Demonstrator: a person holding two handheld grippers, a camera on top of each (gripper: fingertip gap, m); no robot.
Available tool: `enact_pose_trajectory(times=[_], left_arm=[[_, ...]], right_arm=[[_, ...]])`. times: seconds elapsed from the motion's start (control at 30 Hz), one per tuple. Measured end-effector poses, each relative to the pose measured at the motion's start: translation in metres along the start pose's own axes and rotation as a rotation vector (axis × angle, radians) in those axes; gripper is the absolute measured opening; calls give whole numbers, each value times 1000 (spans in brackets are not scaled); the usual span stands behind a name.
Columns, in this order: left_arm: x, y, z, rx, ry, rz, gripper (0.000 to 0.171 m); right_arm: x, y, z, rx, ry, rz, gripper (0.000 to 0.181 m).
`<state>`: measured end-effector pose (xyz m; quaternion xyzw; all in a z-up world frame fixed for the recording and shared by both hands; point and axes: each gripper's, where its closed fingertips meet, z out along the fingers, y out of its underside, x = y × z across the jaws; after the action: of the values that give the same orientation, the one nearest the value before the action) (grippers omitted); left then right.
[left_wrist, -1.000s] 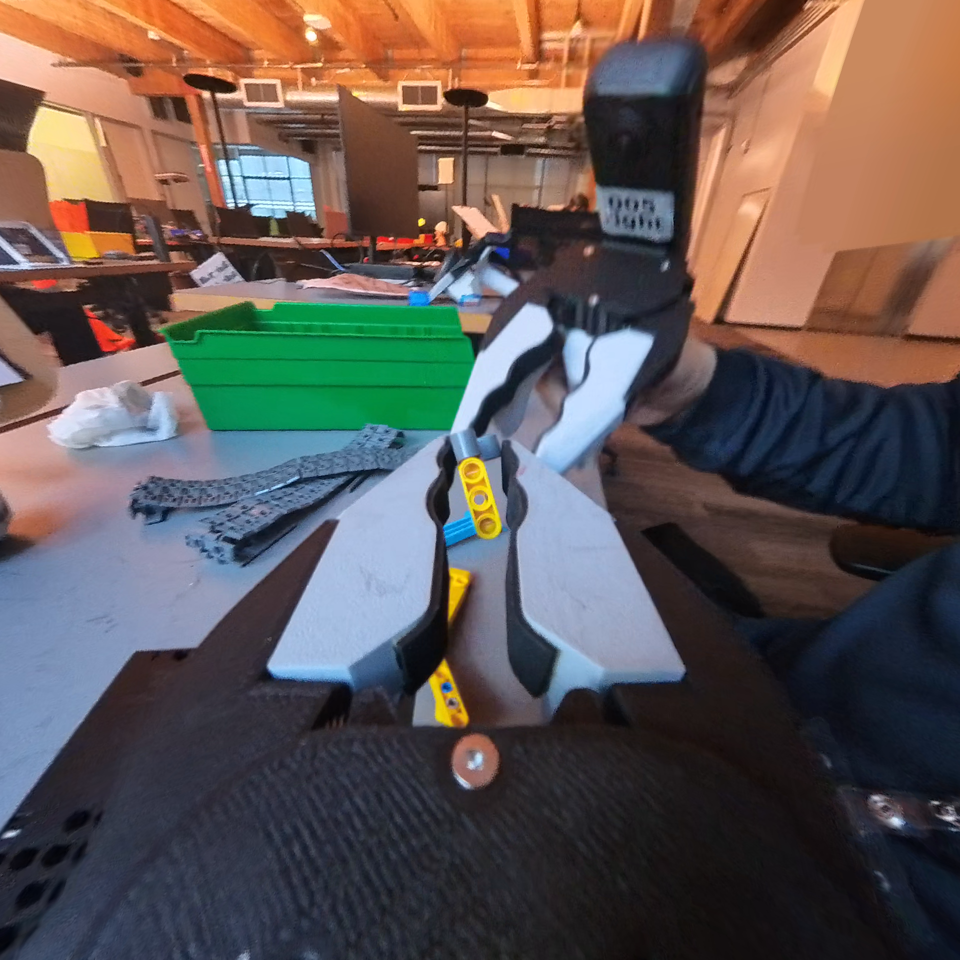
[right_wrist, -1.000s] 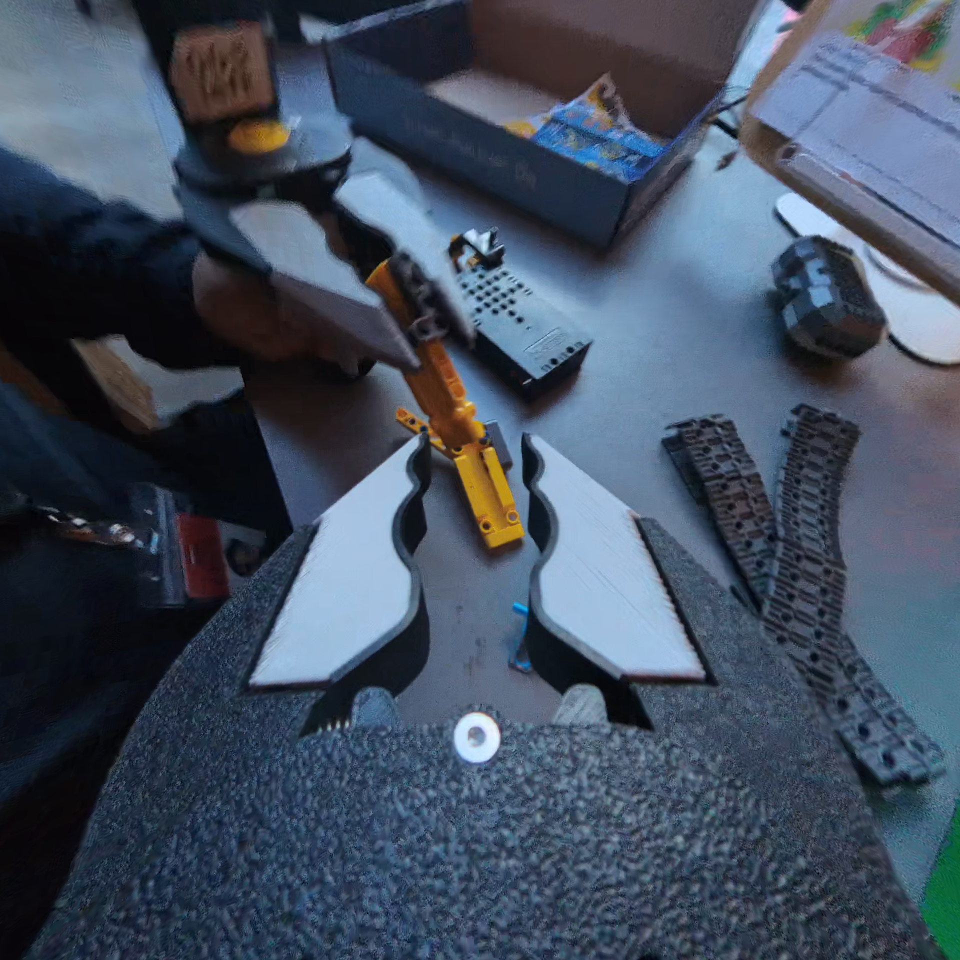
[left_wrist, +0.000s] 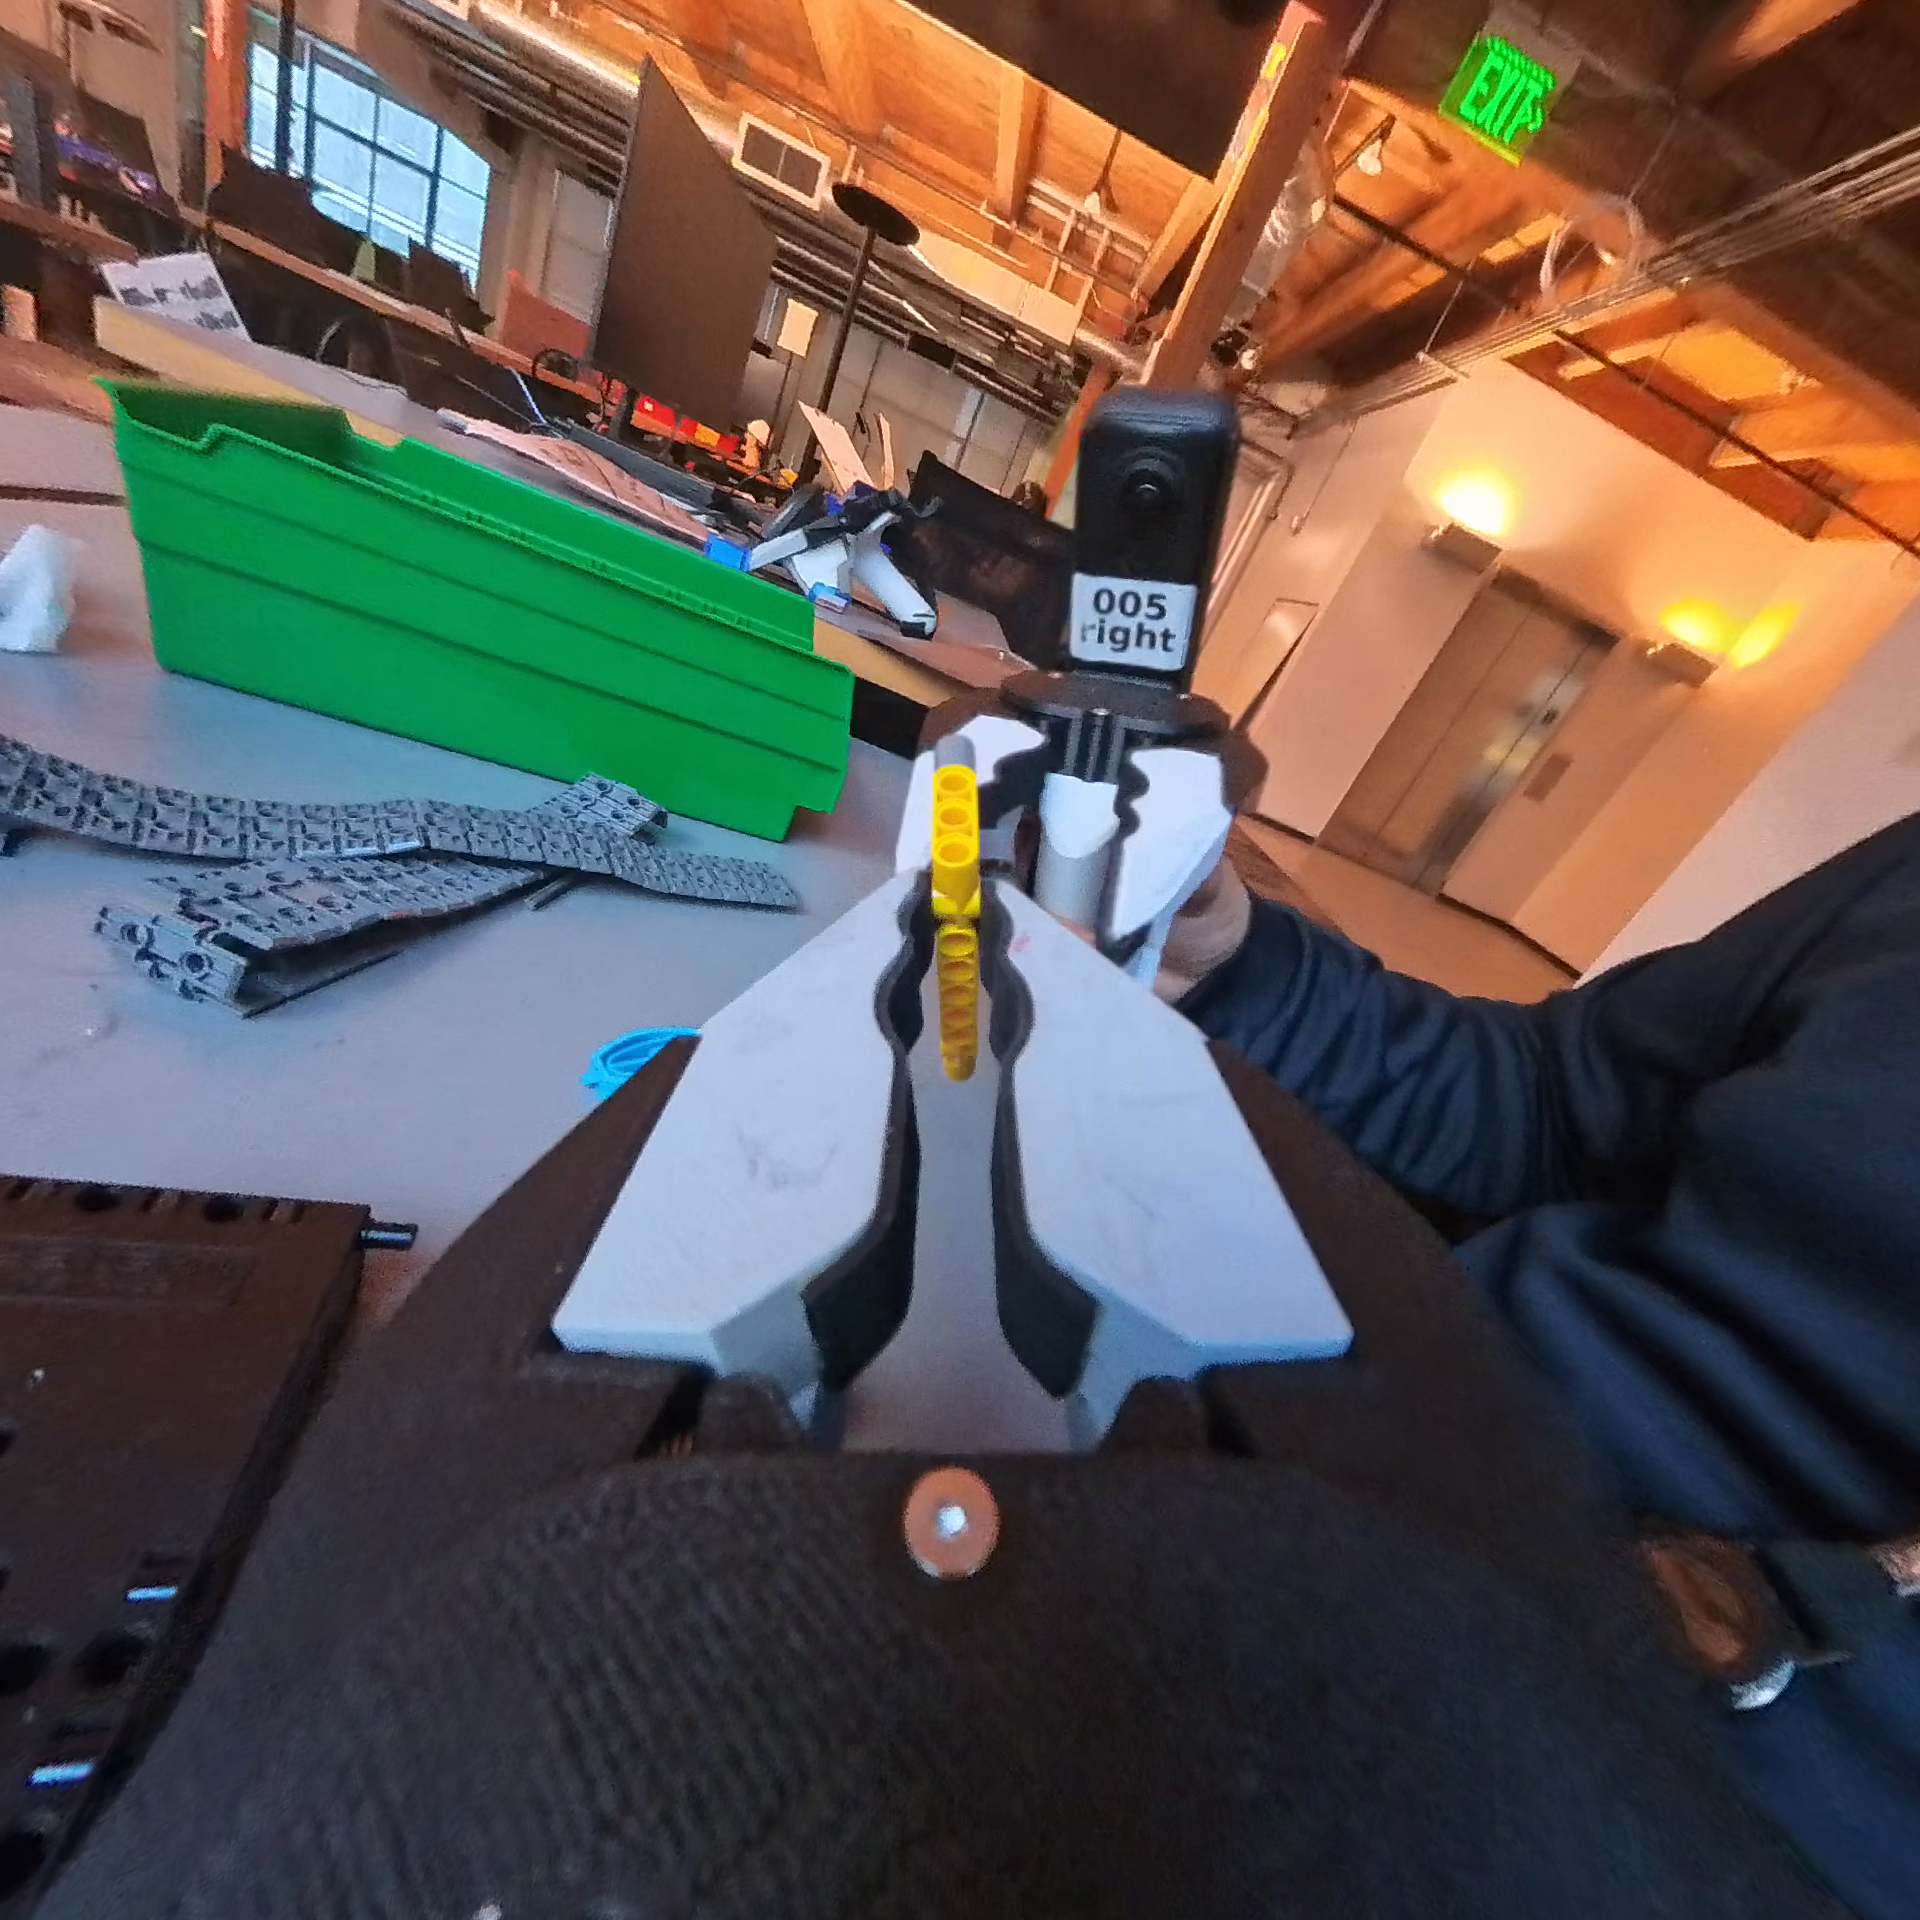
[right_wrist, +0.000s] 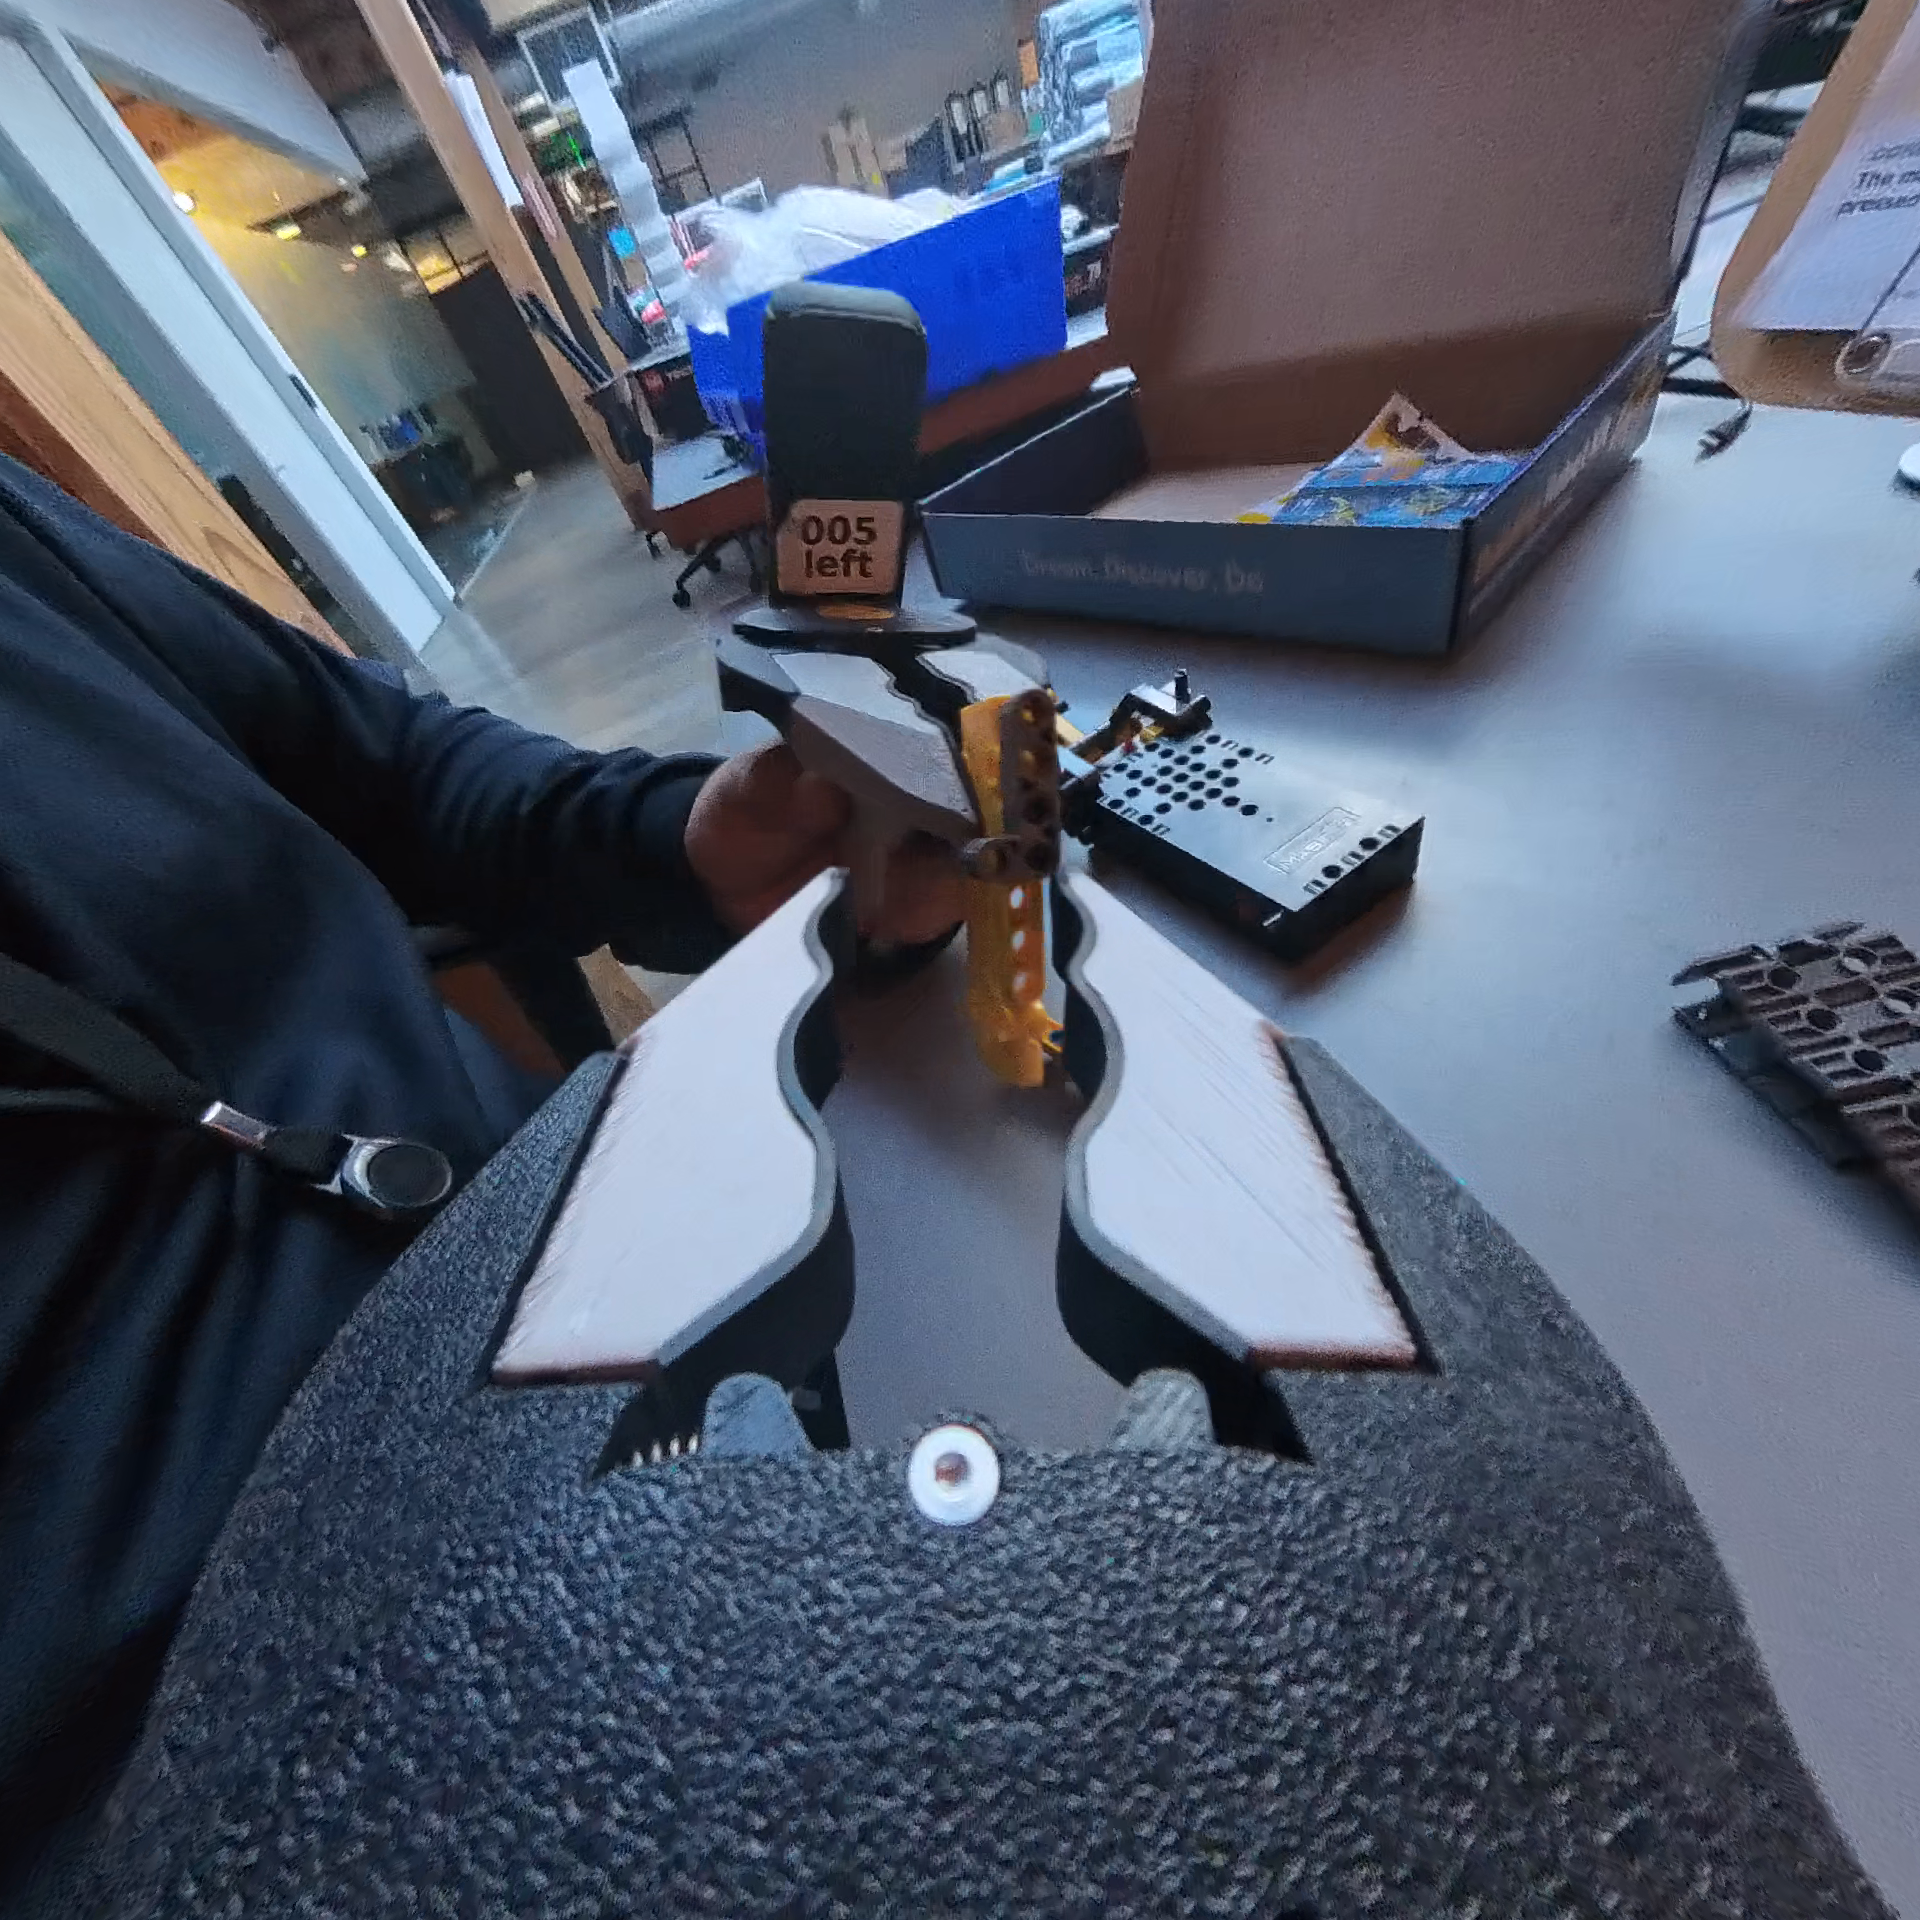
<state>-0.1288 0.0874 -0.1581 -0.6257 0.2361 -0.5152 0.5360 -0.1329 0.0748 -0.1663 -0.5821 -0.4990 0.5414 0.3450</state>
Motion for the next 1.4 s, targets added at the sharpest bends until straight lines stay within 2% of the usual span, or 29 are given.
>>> enact_pose_trajectory(times=[0.1,0.2,0.3,0.37,0.53,0.63,0.73,0.8,0.83,0.93,1.07,1.2,1.27,1.4], left_arm=[[2,1,0,-4,4,15,6],[5,0,0,0,22,20,6],[5,-1,-1,10,20,25,6],[7,0,-1,-12,46,46,7],[13,1,-7,-82,88,171,22],[9,12,-14,-208,57,288,26],[14,15,-16,-256,36,413,29],[15,18,-14,-291,17,456,44],[16,20,-12,-309,20,454,45],[28,21,-9,-303,66,432,41],[35,23,-9,-309,89,477,18],[43,24,-7,-305,113,492,12],[40,23,-8,-287,84,546,6],[42,19,-9,-225,72,647,6]], right_arm=[[5,-5,4,41,29,-5,22],[3,-15,2,133,-30,59,13],[4,-12,3,112,-19,55,13],[2,-12,2,76,33,-44,13],[-8,-12,-4,-154,206,-385,13],[-12,-17,-12,-236,262,-477,12],[-17,-19,-19,-256,281,-512,13],[-20,-18,-20,-268,286,-529,13],[-22,-17,-19,-269,280,-540,13],[-28,-11,-15,-288,263,-566,13],[-28,0,-10,-341,263,-583,13],[-35,2,-4,-362,250,-627,13],[-35,2,-3,-375,257,-638,13],[-38,-2,-2,-360,276,-676,13]])
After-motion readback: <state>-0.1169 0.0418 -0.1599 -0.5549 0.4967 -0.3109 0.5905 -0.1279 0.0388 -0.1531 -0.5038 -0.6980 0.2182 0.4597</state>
